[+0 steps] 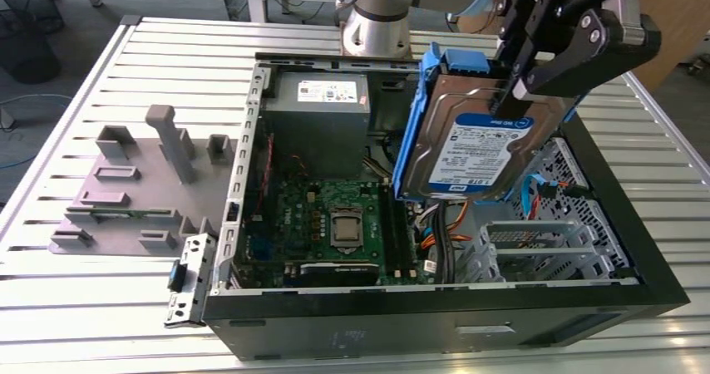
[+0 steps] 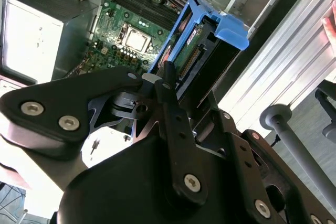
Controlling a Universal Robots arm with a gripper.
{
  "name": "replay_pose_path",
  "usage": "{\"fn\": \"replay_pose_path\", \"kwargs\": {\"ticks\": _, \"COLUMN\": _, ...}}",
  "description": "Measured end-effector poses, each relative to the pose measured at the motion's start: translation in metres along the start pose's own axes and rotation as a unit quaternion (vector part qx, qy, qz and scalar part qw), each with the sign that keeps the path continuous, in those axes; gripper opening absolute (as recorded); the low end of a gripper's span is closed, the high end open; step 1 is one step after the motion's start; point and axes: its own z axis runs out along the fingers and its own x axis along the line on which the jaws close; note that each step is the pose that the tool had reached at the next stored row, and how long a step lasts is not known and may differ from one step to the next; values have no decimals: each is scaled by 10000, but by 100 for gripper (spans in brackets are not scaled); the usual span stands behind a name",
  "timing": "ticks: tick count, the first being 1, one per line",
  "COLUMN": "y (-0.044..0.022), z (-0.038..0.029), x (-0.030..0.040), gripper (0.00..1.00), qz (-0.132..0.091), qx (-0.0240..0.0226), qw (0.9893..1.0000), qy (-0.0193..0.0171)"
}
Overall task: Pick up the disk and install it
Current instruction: 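Pick up the disk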
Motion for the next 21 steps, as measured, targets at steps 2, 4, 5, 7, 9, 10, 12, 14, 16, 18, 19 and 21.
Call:
{"fn": "replay_pose_path", "kwargs": {"ticks": 2, "y": -57, "z": -3, "x": -3, "gripper": 35, "qz": 0, "qx": 0, "qw": 10000, "qy": 1}}
{"fn": "replay_pose_path", "kwargs": {"ticks": 4, "y": -128, "z": -6, "x": -8, "gripper": 35, "qz": 0, "qx": -1, "qw": 10000, "qy": 1}}
{"fn": "replay_pose_path", "kwargs": {"ticks": 5, "y": -170, "z": -7, "x": -11, "gripper": 35, "qz": 0, "qx": -2, "qw": 10000, "qy": 1}}
{"fn": "replay_pose_path", "kwargs": {"ticks": 7, "y": -235, "z": -10, "x": -15, "gripper": 35, "qz": 0, "qx": -2, "qw": 10000, "qy": 1}}
{"fn": "replay_pose_path", "kwargs": {"ticks": 9, "y": -266, "z": -10, "x": -10, "gripper": 35, "qz": 0, "qx": -2, "qw": 10000, "qy": 0}}
{"fn": "replay_pose_path", "kwargs": {"ticks": 10, "y": -273, "z": -10, "x": -1, "gripper": 35, "qz": 0, "qx": -2, "qw": 10000, "qy": 1}}
{"fn": "replay_pose_path", "kwargs": {"ticks": 12, "y": -284, "z": -11, "x": 31, "gripper": 35, "qz": 0, "qx": -2, "qw": 10000, "qy": 0}}
{"fn": "replay_pose_path", "kwargs": {"ticks": 14, "y": -291, "z": -13, "x": 75, "gripper": 35, "qz": 0, "qx": -2, "qw": 10000, "qy": 0}}
{"fn": "replay_pose_path", "kwargs": {"ticks": 16, "y": -298, "z": -16, "x": 126, "gripper": 35, "qz": 0, "qx": -2, "qw": 10000, "qy": 1}}
{"fn": "replay_pose_path", "kwargs": {"ticks": 18, "y": -306, "z": -17, "x": 165, "gripper": 35, "qz": 0, "qx": -2, "qw": 10000, "qy": 1}}
{"fn": "replay_pose_path", "kwargs": {"ticks": 19, "y": -314, "z": -16, "x": 177, "gripper": 35, "qz": 0, "qx": -2, "qw": 10000, "qy": 0}}
{"fn": "replay_pose_path", "kwargs": {"ticks": 21, "y": -343, "z": -17, "x": 185, "gripper": 35, "qz": 0, "qx": -2, "qw": 10000, "qy": 1}}
